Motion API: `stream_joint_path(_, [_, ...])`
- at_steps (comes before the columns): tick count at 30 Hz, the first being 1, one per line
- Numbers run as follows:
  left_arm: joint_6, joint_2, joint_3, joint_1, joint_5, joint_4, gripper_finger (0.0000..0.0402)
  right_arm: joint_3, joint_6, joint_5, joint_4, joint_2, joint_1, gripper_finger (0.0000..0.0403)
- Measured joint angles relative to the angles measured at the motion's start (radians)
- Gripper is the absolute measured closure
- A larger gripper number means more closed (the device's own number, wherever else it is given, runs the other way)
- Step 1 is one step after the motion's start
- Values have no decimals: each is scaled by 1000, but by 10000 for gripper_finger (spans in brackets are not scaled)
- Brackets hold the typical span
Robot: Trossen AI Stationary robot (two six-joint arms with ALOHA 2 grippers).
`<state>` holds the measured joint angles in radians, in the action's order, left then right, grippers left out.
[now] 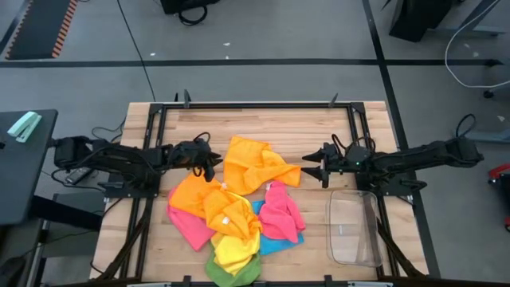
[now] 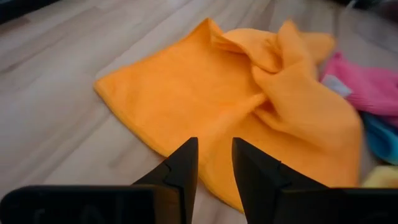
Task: Fold microfiber towels
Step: Fold the orange towel
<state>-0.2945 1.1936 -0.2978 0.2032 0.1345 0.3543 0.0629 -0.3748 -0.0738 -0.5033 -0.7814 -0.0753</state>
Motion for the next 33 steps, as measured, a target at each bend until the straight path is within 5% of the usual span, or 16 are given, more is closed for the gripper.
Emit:
stream_joint_path(20, [147,489,-373,155,0,-25,303,214,251,0,42,-257,-10,128])
stream_joint_path(33, [266,581,-713,204,-6,-523,270,284,266,19,53,-363,-93,128])
